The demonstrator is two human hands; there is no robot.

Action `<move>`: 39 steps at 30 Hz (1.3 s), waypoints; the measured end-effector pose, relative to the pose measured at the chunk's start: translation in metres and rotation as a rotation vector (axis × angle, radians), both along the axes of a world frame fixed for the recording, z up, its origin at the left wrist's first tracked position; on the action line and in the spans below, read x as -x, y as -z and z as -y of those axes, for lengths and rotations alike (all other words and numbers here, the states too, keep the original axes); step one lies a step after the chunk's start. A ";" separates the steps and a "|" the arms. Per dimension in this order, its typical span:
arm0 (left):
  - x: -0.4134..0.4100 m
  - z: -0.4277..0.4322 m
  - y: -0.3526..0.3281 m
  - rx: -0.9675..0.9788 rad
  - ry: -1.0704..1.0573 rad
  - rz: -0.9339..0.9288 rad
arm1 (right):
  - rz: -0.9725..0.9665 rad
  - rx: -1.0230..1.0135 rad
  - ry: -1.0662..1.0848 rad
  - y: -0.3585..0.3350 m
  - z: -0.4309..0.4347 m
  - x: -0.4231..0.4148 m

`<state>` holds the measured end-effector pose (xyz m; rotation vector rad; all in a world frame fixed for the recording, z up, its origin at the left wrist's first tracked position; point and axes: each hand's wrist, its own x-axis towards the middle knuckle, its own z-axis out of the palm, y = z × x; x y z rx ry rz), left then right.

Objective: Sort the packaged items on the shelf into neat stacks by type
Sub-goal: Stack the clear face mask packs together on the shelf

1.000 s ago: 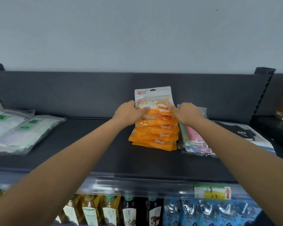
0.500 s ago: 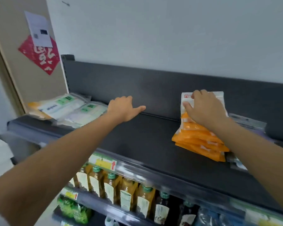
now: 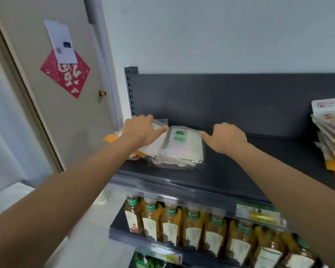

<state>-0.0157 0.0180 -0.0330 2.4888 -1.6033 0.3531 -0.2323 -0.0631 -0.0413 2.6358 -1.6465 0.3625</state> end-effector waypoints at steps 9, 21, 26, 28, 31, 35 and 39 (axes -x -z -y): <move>-0.020 0.017 0.018 -0.098 0.283 -0.052 | -0.012 -0.390 0.181 0.007 -0.001 -0.047; 0.001 0.030 0.021 -0.103 0.345 -0.548 | 0.564 -0.506 0.296 0.012 0.001 -0.061; 0.001 0.038 0.013 -0.009 0.322 -0.719 | 1.084 -0.679 0.253 0.001 0.002 -0.049; 0.002 0.042 0.010 0.034 0.306 -0.858 | 1.186 -0.677 0.238 -0.005 0.001 -0.040; 0.018 0.048 0.004 0.042 0.366 -1.053 | 1.305 -0.642 0.245 -0.017 -0.002 -0.020; 0.060 0.047 -0.012 0.076 0.523 -1.125 | 1.371 -0.561 0.286 -0.033 -0.011 0.017; 0.113 0.044 -0.033 0.062 0.609 -1.170 | 1.373 -0.512 0.337 -0.048 -0.023 0.067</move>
